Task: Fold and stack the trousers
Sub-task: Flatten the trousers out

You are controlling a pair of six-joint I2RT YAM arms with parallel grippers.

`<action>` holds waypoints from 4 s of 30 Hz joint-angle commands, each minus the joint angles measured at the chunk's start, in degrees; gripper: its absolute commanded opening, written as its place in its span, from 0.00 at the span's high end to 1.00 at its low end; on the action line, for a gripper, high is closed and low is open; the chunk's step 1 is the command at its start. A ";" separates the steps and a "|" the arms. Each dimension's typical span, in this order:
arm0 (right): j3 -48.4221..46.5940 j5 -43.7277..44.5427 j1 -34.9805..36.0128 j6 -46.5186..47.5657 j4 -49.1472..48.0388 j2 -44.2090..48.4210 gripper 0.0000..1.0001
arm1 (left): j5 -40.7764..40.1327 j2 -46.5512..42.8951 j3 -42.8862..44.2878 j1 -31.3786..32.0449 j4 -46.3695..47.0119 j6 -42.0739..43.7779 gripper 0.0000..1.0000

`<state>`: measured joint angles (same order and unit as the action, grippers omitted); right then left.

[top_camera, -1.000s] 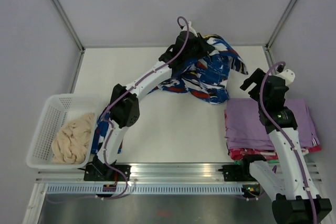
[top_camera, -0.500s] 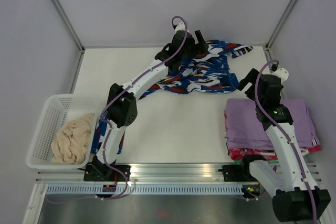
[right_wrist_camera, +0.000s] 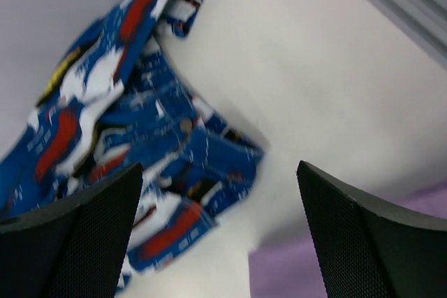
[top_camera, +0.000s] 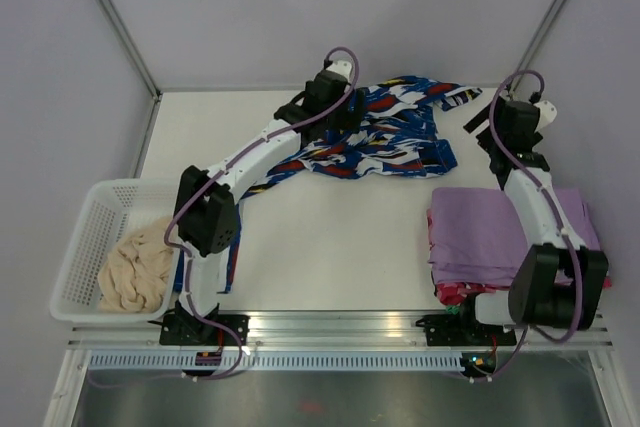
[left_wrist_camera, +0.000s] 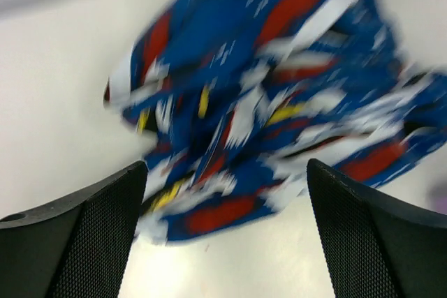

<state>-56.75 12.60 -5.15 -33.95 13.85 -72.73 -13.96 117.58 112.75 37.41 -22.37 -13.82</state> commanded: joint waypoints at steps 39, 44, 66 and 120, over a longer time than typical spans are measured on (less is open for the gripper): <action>-60.66 -9.26 -0.56 -13.25 -32.83 -75.72 0.76 | -6.53 -39.00 -58.78 -3.57 1.27 -22.83 0.00; -64.19 -15.32 0.13 -12.63 -33.87 -74.59 1.00 | -6.52 -37.95 -58.96 -3.66 1.01 -23.35 0.00; -81.29 -32.64 45.74 25.89 -35.28 -69.20 1.00 | 1.83 -45.77 -70.37 -3.66 1.72 -26.51 0.02; -27.45 -13.48 8.58 10.14 -18.41 -40.11 0.02 | -19.69 -18.68 -26.34 -32.13 -2.46 -21.21 0.98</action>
<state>-81.14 -0.19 3.70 -22.76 -3.81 -110.93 -27.66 108.49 87.83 5.63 -40.97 -47.53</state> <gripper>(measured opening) 0.978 0.057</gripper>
